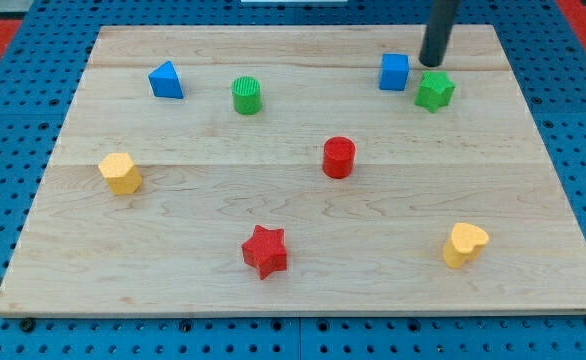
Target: Push green star slightly downwards
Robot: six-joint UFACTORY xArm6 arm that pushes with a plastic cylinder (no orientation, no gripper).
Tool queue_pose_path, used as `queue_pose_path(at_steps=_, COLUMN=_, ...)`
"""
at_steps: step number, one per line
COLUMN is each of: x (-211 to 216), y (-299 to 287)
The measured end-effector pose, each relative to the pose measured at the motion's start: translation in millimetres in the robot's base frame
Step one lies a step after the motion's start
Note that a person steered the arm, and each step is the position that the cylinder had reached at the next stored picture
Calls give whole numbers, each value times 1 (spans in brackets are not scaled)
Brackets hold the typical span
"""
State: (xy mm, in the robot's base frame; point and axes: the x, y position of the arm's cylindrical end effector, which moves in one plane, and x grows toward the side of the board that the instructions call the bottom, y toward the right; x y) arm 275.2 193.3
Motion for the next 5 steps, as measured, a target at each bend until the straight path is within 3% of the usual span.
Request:
queue_pose_path(at_steps=2, x=92, y=2)
queue_pose_path(at_steps=4, x=55, y=1)
queue_pose_path(at_steps=5, x=66, y=-42)
